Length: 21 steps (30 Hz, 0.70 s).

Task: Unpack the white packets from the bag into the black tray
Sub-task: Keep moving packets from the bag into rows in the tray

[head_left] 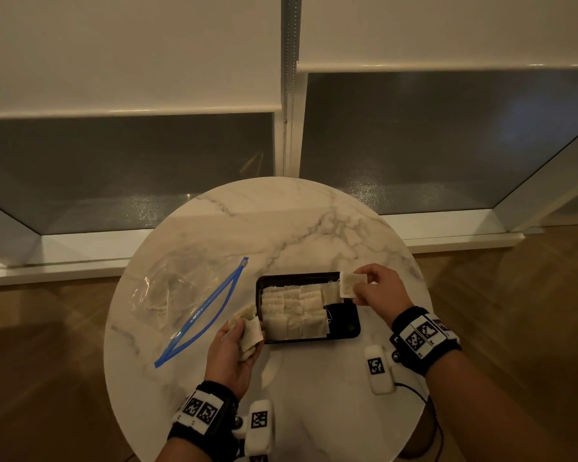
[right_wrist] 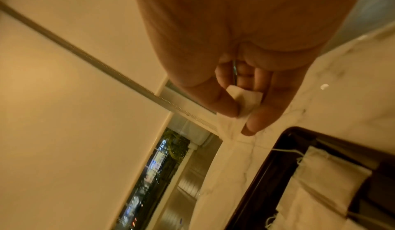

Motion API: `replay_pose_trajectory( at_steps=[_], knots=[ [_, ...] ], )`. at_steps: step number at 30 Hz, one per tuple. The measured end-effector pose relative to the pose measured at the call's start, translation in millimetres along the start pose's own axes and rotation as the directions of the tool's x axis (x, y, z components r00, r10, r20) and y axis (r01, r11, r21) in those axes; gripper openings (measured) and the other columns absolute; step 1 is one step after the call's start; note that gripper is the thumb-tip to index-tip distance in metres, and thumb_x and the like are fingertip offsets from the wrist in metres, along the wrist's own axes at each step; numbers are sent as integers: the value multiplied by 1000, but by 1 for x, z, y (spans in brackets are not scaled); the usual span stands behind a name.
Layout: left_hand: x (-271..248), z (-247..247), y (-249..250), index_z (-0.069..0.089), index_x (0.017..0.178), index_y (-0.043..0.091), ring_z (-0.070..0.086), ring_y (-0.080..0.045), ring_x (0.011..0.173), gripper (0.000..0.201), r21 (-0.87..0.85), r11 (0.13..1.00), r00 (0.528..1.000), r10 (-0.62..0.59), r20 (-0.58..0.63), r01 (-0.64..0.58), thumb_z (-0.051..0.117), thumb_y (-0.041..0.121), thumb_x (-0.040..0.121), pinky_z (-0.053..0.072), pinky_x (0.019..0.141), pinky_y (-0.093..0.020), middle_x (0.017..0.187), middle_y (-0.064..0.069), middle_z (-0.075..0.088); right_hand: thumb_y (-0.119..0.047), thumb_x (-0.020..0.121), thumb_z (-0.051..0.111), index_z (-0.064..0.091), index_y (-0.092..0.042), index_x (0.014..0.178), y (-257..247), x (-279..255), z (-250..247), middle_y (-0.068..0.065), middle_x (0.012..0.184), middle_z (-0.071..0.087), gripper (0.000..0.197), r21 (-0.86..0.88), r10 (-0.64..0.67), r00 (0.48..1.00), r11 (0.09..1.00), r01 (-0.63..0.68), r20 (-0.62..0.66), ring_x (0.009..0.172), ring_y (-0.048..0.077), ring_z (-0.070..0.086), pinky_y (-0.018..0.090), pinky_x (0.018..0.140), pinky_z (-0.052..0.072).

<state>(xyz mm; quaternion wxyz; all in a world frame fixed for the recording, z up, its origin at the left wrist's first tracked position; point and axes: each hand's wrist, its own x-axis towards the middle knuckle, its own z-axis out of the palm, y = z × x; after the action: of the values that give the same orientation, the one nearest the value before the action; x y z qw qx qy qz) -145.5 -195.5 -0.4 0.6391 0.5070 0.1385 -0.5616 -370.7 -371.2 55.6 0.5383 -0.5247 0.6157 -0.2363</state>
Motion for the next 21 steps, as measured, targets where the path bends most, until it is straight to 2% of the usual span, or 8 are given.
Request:
replay_pose_trajectory(
  at_steps=[3,6,10,14,16,18,19,21],
  knots=[
    [3,0,-1,57,136,12,63,-27,109,34,17,1000,1000,7,-4,-6,48,18,104,57,73,-32,134,-20,61,13,78,59,58,-2,91,2,2,5,17,97,62,20,226,138,990,965,-133,-6,88,30,65,38,68,61],
    [4,2,0,57,136,11,64,-25,102,34,15,1000,1000,5,7,-6,47,18,104,59,66,-30,129,-19,64,18,77,59,55,-3,95,4,5,10,18,101,56,29,412,212,976,887,-210,40,90,31,61,35,65,59],
    [7,5,1,55,137,9,64,-25,100,36,8,1000,1000,11,7,-11,49,19,104,60,62,-29,128,-19,62,21,79,53,63,-9,111,10,9,11,20,114,57,45,591,201,956,753,-289,211,101,36,59,38,71,58],
    [7,8,1,56,136,9,64,-24,99,34,-9,1000,1000,12,18,-12,48,18,104,61,62,-28,128,-19,63,9,86,50,63,-8,105,9,8,12,16,101,59,28,619,185,939,713,-331,289,87,26,60,35,67,57],
    [7,8,1,56,136,9,65,-24,99,34,-10,1000,999,14,29,-14,47,17,104,61,63,-28,126,-18,63,0,88,55,64,-8,101,8,7,13,14,97,61,18,613,185,937,715,-336,298,85,25,60,36,71,56],
    [7,8,2,56,136,9,65,-24,100,34,-13,1000,1000,13,27,-13,48,17,104,61,65,-28,127,-18,63,-5,89,59,65,-10,98,7,7,13,11,95,64,13,572,165,946,763,-301,278,88,25,61,39,76,55],
    [8,7,2,55,137,9,65,-24,101,34,-18,1000,1000,11,23,-11,48,17,104,61,65,-29,128,-19,63,-5,88,61,66,-10,95,5,7,14,10,93,65,10,532,148,957,805,-262,247,89,24,61,39,74,56],
    [9,6,3,55,137,9,65,-25,101,34,-24,1000,1000,9,12,-8,49,16,104,61,65,-29,130,-19,62,-3,84,64,63,-12,83,5,11,14,8,85,63,10,364,96,985,921,-142,141,82,22,60,32,64,54]
  ],
)
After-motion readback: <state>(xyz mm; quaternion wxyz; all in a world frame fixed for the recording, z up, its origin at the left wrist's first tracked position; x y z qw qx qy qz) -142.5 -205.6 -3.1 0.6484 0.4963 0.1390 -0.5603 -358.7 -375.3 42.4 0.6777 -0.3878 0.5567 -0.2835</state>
